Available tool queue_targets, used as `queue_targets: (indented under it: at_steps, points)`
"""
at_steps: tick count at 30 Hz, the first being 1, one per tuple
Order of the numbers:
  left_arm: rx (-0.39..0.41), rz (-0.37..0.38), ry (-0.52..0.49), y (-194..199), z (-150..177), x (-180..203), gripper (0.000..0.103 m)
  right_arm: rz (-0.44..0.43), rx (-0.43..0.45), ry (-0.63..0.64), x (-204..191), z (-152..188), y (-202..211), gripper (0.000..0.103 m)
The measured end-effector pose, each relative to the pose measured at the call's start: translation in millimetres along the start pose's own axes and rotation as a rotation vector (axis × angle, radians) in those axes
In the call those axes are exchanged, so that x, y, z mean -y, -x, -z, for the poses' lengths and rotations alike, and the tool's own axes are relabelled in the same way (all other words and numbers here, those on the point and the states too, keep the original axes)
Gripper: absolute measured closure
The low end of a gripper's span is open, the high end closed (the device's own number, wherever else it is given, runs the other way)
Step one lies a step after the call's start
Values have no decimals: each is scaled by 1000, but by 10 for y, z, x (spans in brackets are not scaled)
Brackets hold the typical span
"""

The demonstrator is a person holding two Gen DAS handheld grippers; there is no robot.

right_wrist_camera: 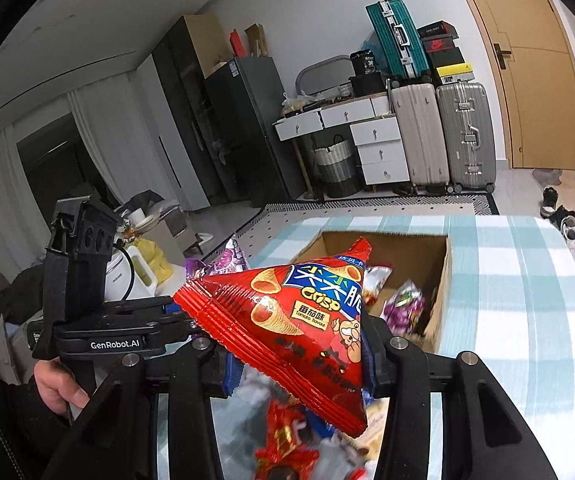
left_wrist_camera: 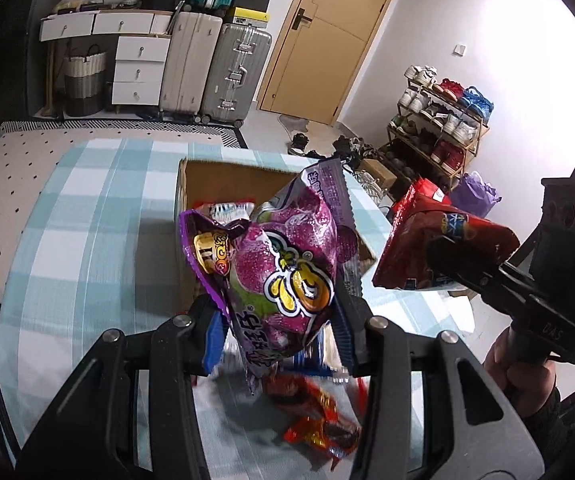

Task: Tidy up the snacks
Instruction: 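Lift both held bags and carry them over the cardboard box, then open both grippers to release the bags into the box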

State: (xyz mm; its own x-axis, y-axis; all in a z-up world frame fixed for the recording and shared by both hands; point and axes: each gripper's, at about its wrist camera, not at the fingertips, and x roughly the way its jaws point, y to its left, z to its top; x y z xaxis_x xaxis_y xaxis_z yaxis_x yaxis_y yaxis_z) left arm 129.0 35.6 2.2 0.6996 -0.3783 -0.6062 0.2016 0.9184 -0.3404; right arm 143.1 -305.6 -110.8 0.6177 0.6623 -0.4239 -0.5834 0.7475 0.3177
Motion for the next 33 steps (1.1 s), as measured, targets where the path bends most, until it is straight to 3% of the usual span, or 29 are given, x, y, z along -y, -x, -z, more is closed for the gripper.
queue_targets:
  at_steps: [16, 33]
  points:
    - [-25, -33, -11, -545, -821, -136, 62, 14, 4, 13, 249, -615, -397, 58]
    - [-99, -38, -27, -1316, -993, -329, 61, 38, -67, -25, 705, -725, -1024, 58]
